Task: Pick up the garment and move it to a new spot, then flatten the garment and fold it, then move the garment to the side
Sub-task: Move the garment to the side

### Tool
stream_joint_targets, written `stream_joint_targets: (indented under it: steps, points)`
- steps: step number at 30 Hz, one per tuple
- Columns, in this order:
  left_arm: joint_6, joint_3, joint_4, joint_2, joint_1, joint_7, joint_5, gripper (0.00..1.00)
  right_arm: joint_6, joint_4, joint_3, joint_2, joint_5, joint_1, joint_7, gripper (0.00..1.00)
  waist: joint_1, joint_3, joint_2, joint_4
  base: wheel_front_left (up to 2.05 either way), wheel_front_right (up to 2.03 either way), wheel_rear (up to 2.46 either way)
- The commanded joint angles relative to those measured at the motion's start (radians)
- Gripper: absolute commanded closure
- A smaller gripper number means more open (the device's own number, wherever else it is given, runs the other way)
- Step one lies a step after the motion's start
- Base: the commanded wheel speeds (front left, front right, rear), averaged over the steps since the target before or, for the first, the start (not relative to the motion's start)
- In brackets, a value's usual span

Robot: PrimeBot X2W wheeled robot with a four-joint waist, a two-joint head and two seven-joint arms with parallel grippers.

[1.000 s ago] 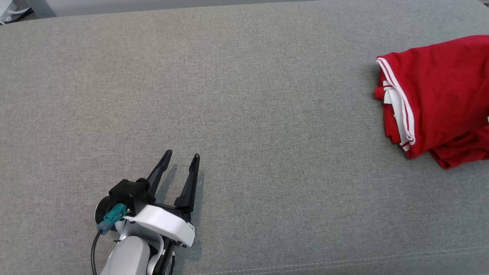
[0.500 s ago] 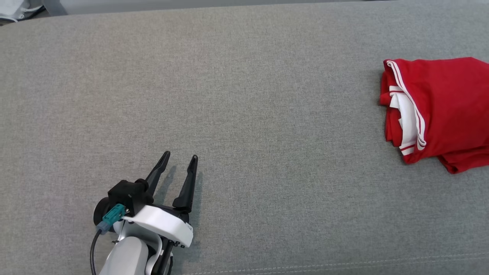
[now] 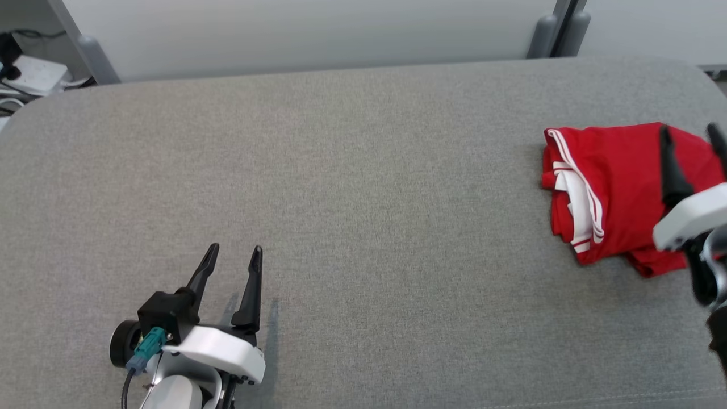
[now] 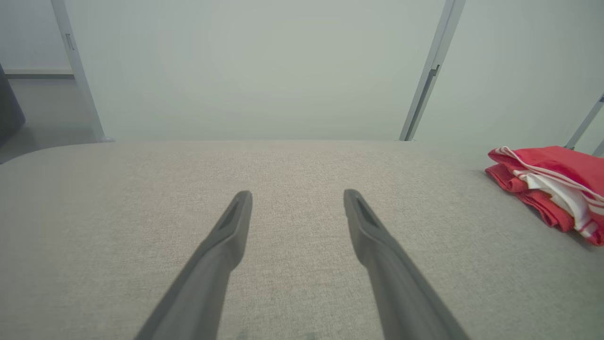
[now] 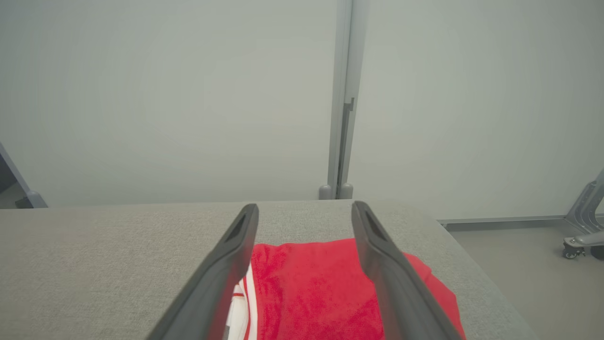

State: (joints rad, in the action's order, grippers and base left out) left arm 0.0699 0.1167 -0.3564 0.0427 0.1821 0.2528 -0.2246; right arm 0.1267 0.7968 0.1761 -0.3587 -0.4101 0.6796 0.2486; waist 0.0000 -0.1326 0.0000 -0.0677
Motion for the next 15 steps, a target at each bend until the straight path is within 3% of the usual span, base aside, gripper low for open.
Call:
stream_joint_targets:
  steps: [1,7,15]
  points:
    - [-0.013,-0.037,0.033,0.008,0.004,0.009,0.015,0.0,0.004,-0.048,-0.005,0.0,0.024,-0.033,0.013,0.0,0.0,0.027,0.0,-0.001,0.0,0.0,0.0]
    - [-0.05,-0.075,0.043,0.008,-0.044,0.009,0.037,0.0,0.004,-0.161,-0.073,0.096,0.112,-0.194,0.013,0.0,0.0,0.09,0.0,0.005,0.0,0.0,0.0]
    - [-0.08,-0.128,0.055,0.008,-0.098,0.009,0.06,0.0,0.004,-0.228,-0.123,0.16,0.173,-0.332,0.013,0.0,0.0,0.142,0.0,0.018,0.0,0.0,0.0]
